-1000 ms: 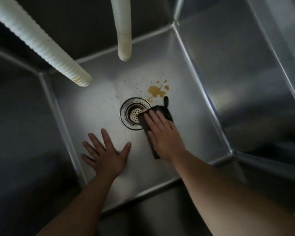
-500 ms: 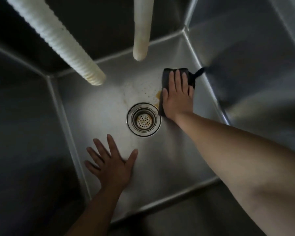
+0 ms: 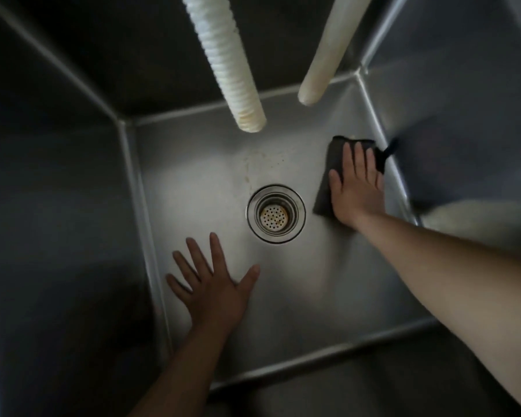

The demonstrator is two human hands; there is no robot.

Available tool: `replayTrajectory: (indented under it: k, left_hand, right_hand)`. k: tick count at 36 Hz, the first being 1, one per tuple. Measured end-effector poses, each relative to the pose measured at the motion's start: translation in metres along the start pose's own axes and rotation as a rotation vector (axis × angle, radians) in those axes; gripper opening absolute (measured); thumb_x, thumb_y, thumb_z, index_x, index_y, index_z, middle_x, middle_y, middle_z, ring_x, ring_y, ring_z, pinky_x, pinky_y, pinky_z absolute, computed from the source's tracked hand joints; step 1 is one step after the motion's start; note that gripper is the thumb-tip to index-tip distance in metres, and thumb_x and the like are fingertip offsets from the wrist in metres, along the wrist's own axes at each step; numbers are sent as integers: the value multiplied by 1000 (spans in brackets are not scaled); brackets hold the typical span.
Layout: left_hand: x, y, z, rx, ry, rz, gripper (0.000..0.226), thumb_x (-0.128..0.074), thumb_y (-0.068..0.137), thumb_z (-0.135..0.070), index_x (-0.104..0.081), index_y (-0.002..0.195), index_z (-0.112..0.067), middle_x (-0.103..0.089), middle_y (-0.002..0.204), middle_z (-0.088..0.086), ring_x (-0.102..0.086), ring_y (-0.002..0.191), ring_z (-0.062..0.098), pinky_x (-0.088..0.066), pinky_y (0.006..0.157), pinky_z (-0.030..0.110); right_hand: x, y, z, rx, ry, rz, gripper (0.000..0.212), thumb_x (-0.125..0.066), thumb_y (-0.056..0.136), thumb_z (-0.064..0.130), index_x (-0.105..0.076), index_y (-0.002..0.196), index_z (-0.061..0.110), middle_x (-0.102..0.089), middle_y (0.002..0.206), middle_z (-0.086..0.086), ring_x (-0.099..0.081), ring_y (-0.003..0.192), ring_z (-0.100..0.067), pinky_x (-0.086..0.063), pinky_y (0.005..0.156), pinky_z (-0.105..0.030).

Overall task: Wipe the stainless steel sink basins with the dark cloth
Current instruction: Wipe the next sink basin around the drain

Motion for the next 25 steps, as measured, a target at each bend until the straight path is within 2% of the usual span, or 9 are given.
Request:
replayTrajectory:
  k: [4,7,10,17,19,23,25]
  left_hand:
    - [-5,1,-1,0,25,-28,103,-18,75,-93,33,148,-39,47,151,6,39,142,36,21,110,62]
    - [-6,3,-1,-6,32,-18,103,-16,76,-93,36,146,-38,50,149,6,43,139,36,24,108,62]
    - [-5,4,1,-10,15,12,103,-13,74,-95,38,144,-40,53,147,4,49,135,34,29,106,61]
    - [-4,2,0,-14,-13,30,101,-11,73,-96,40,142,-42,57,142,0,54,131,30,27,107,61]
    - [-3,2,0,-13,-14,35,101,-10,72,-96,40,142,-42,57,143,1,52,132,31,26,108,61]
    - [-1,1,0,-8,-12,53,102,-13,73,-96,41,141,-42,57,143,1,53,131,31,27,108,60]
    - [0,2,-1,-9,-15,53,102,-15,73,-95,40,142,-43,57,143,1,55,129,29,28,107,59]
  right_hand:
    - [4,52,26,-101,-15,58,67,-21,102,48,5,158,23,9,167,-1,12,152,-25,1,122,-46]
    - [-5,61,61,-37,-50,96,71,-21,99,51,8,157,23,13,166,-2,14,152,-26,1,121,-50]
    - [-15,44,97,171,-74,60,70,-22,99,50,5,158,23,9,167,-1,10,153,-25,-1,121,-50]
    - [-26,2,131,832,-300,164,65,-22,102,49,5,157,29,7,166,3,10,153,-20,-3,121,-48]
    - [-28,-8,130,937,-332,185,64,-22,103,48,5,157,29,7,166,5,10,153,-19,0,122,-45]
    - [-27,-5,125,931,-311,170,61,-19,103,51,6,156,36,6,166,10,9,153,-16,-2,123,-44]
    - [-25,1,115,822,-249,164,62,-19,99,59,3,155,44,4,166,12,8,153,-17,-5,122,-49]
Point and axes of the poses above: each hand's wrist, its own y-axis towards the middle knuckle, its own x-axis out of the back of the hand, z = x × y, the point moved 2 cm from there along y, towards the middle knuckle
